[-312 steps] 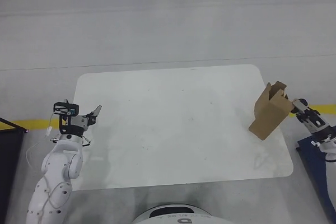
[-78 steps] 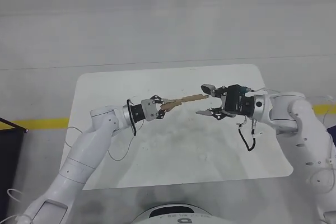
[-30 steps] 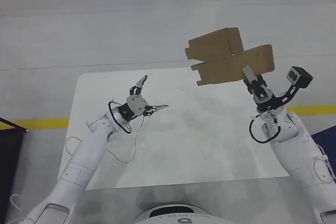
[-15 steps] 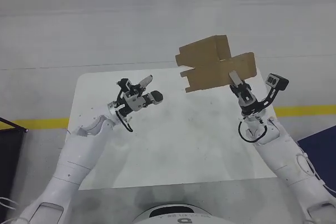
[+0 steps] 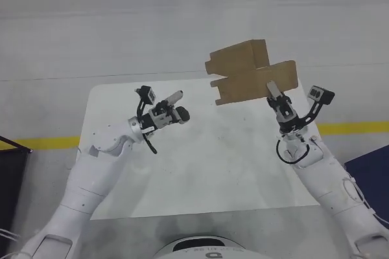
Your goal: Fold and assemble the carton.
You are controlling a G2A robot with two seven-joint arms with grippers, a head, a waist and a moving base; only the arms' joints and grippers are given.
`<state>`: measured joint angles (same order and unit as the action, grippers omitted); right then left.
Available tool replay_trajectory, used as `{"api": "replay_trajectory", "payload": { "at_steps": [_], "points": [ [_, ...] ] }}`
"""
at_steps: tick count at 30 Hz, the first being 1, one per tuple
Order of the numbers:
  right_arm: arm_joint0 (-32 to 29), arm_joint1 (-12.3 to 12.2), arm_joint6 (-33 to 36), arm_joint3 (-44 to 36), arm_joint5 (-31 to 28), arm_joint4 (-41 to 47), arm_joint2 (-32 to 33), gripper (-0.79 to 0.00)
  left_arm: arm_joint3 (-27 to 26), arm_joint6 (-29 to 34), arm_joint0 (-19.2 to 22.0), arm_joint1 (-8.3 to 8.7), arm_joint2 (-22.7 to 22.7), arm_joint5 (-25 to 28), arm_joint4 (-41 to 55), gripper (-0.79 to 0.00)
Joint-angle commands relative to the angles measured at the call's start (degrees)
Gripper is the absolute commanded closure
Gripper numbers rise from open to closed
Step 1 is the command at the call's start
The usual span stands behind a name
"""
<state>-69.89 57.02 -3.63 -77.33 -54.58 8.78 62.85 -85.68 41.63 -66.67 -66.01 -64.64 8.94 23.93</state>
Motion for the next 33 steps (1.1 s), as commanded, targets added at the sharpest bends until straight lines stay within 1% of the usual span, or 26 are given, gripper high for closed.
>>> {"api": "replay_trajectory", "payload": {
  "at_steps": [1, 4, 5, 6, 7, 8, 9, 11, 13, 15, 16, 17, 18, 22, 24, 27, 28, 30, 33],
  "points": [
    [-0.5, 0.2, 0.9, -0.8, 2.4, 3.8, -0.4, 0.000, -2.3, -1.4, -1.3, 0.31, 0.1, 3.3, -16.1, -0.785],
    [-1.2, 0.4, 4.0, -1.3, 4.3, 8.2, -0.7, 0.000, -4.2, -2.9, -2.7, 0.70, -0.4, 6.9, -22.3, -0.785],
    [-1.6, 0.5, 5.3, -1.7, 4.7, 10.3, -0.9, 0.000, -4.8, -3.2, -3.1, 0.82, -0.4, 7.6, -24.7, -0.760],
    [-2.0, 0.5, 6.7, -2.0, 5.0, 12.1, -1.0, 0.000, -5.3, -3.9, -3.4, 0.90, -0.4, 8.2, -26.7, -0.708],
    [-2.2, 0.5, 8.1, -2.2, 5.3, 13.5, -0.9, 0.000, -5.8, -4.6, -3.8, 0.91, -0.4, 8.8, -27.3, -0.677],
    [-2.5, 0.5, 9.4, -2.3, 5.7, 14.4, -0.8, 0.000, -6.0, -5.1, -4.1, 0.88, -0.3, 9.3, -27.2, -0.671],
    [-2.8, 0.5, 10.5, -2.6, 5.9, 15.3, -0.8, 0.000, -6.2, -4.8, -4.1, 0.86, -0.2, 9.9, -26.8, -0.671],
    [-3.4, 0.6, 12.0, -3.3, 6.4, 17.9, -0.7, 0.000, -5.9, -3.0, -3.7, 0.79, 0.2, 11.2, -24.6, -0.640],
    [-4.1, 0.8, 13.3, -4.5, 7.2, 21.1, -0.7, 0.000, -5.0, -2.4, -2.8, 0.60, 0.5, 11.6, -22.2, -0.634],
    [-4.6, 0.9, 14.6, -5.5, 7.6, 22.7, -0.4, 0.000, -3.4, -1.3, -1.7, 0.27, 1.2, 12.0, -17.6, -0.643],
    [-5.0, 0.9, 15.2, -6.1, 7.7, 23.6, -0.3, 0.000, -2.4, -0.4, -1.0, 0.10, 1.5, 12.2, -15.5, -0.616],
    [-5.2, 1.0, 15.8, -6.4, 7.7, 24.0, -0.1, 0.000, -1.3, 0.3, -0.2, -0.06, 1.8, 12.4, -14.0, -0.566],
    [-5.5, 1.0, 16.1, -6.7, 7.7, 24.3, 0.1, 0.000, -0.3, 0.6, 0.7, -0.20, 2.2, 12.6, -13.4, -0.545],
    [-6.5, 1.3, 17.0, -7.8, 7.7, 24.2, 0.7, 0.000, 2.2, 2.5, 3.4, -0.90, 4.4, 13.6, -11.4, -0.566],
    [-6.9, 1.4, 17.1, -8.2, 7.9, 23.5, 0.8, 0.000, 3.1, 3.8, 4.9, -1.23, 5.6, 13.8, -10.9, -0.539],
    [-7.2, 1.8, 17.1, -8.6, 8.3, 23.0, 0.9, 0.000, 4.0, 4.3, 6.3, -1.74, 7.2, 14.2, -10.5, -0.542],
    [-7.3, 1.9, 17.1, -8.7, 8.4, 22.9, 0.8, 0.000, 4.3, 4.4, 6.8, -1.87, 7.5, 14.3, -10.3, -0.517],
    [-7.3, 2.1, 17.1, -8.6, 8.7, 22.3, 0.9, 0.000, 4.8, 4.2, 7.4, -2.10, 8.0, 14.4, -10.4, -0.517],
    [-7.3, 2.4, 17.0, -8.4, 8.9, 21.6, 1.2, 0.000, 5.3, 4.2, 7.9, -2.31, 8.5, 14.7, -10.4, -0.366]
  ]
}}
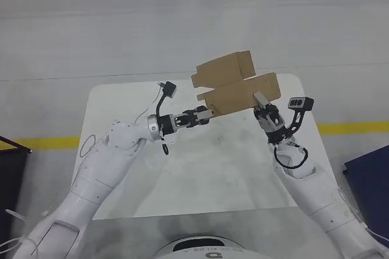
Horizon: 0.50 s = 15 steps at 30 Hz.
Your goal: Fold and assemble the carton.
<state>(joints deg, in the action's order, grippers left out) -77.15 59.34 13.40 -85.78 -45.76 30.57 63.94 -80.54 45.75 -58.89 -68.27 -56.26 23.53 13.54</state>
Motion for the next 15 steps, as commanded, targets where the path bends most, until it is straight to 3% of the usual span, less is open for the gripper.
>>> {"api": "replay_trajectory", "payload": {
  "at_steps": [1, 7, 15],
  "points": [
    [0.0, 0.2, -0.1, 0.2, 0.1, -0.3, 0.2, 0.000, 0.2, 0.1, 0.2, -0.10, 0.2, 0.2, 0.0, -0.308],
    [0.0, 0.8, 0.3, 0.4, 0.5, -0.7, 0.6, 0.000, 0.4, 0.4, 0.6, -0.27, 0.5, 0.1, -0.6, 0.000],
    [-0.4, 1.4, 1.0, 0.6, 0.4, -2.1, 1.2, 0.000, 0.8, 0.8, 1.1, -0.47, 0.7, 0.2, -0.6, 0.000]
  ]
}}
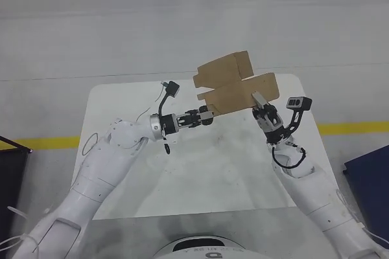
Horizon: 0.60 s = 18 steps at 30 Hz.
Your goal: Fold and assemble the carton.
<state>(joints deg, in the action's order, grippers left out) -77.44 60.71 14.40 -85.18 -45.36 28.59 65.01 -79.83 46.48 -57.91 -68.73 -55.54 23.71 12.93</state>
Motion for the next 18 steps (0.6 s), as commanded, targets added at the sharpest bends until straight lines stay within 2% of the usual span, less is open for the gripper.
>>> {"api": "replay_trajectory", "payload": {
  "at_steps": [1, 6, 7, 9, 10, 13, 18],
  "points": [
    [-0.2, 0.2, 0.1, 0.0, 0.0, -0.2, 0.1, 0.000, 0.2, 0.2, 0.1, -0.04, -0.1, 0.0, 0.2, 0.000],
    [-0.7, 0.5, 0.2, -0.1, -0.5, 0.1, 0.8, -0.018, 0.4, 0.9, 0.3, -0.09, 0.0, -0.1, 0.0, 0.000],
    [-0.7, 0.6, 0.3, -0.2, -0.5, 0.2, 0.9, -0.222, 0.3, 1.0, 0.3, -0.10, 0.0, 0.0, -0.1, 0.000],
    [-0.8, 0.7, 0.6, -0.3, -0.5, 0.5, 1.2, -0.372, 0.3, 1.1, 0.3, -0.08, 0.0, 0.1, -0.6, 0.000],
    [-0.9, 0.8, 0.8, -0.4, -0.5, 0.7, 1.3, -0.483, 0.2, 1.1, 0.2, -0.07, -0.1, 0.2, -0.8, 0.000],
    [-1.0, 1.0, 1.3, -0.5, -0.6, 1.1, 1.6, -0.462, 0.0, 1.1, 0.1, 0.01, -0.3, 0.2, -1.7, 0.000],
    [-1.0, 1.3, 1.9, -0.4, -1.2, 1.6, 2.5, -0.348, -0.9, 1.0, -0.1, 0.32, -0.9, -0.1, -5.2, 0.000]
  ]
}}
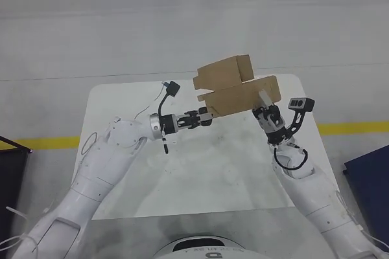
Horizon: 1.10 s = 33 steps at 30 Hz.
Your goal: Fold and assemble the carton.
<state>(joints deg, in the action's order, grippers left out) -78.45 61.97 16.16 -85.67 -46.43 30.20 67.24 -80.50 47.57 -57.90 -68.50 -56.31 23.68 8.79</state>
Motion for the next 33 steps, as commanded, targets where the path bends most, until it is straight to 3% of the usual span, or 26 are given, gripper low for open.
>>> {"api": "replay_trajectory", "payload": {
  "at_steps": [1, 8, 12, 15, 18, 19, 23, 29, 33],
  "points": [
    [0.0, 0.1, 0.2, 0.2, -0.3, 0.1, 0.6, -0.339, -0.5, -0.2, -0.3, 0.18, -0.3, -0.2, -2.0, 0.000],
    [0.2, 0.1, 1.8, 1.2, -0.6, 0.6, 3.3, -0.219, -2.4, -0.4, -1.6, 0.82, -1.7, -0.8, -5.9, 0.000],
    [0.3, 0.1, 3.9, 2.1, -0.3, -0.4, 4.5, -0.206, -3.5, -1.1, -2.2, 1.11, -2.8, -0.8, -7.1, 0.000],
    [0.6, 0.0, 3.9, 3.5, -0.5, -1.1, 6.4, -0.382, -4.5, -1.4, -2.6, 1.34, -3.5, -0.9, -8.2, 0.000],
    [0.9, -0.2, 2.3, 4.9, -1.3, -3.3, 9.4, -0.650, -5.5, -1.4, -3.0, 1.60, -4.3, -1.2, -9.1, 0.000],
    [0.9, -0.2, 1.6, 5.0, -1.5, -3.8, 10.2, -0.659, -5.8, -1.4, -3.2, 1.70, -4.5, -1.3, -9.7, 0.000],
    [0.4, -0.4, 0.5, 3.1, -3.9, -6.1, 13.6, -0.517, -7.5, -0.7, -3.4, 2.11, -4.9, -2.6, -14.4, 0.000],
    [-0.2, -0.7, 6.5, -0.7, -6.8, -11.3, 14.3, -0.489, -9.7, 0.1, -3.8, 2.45, -5.4, -3.5, -16.2, 0.000],
    [2.1, -0.4, 10.7, 1.9, -5.6, -10.3, 11.2, -0.486, -10.8, 1.9, -3.9, 2.61, -5.2, -3.8, -15.8, 0.000]
  ]
}}
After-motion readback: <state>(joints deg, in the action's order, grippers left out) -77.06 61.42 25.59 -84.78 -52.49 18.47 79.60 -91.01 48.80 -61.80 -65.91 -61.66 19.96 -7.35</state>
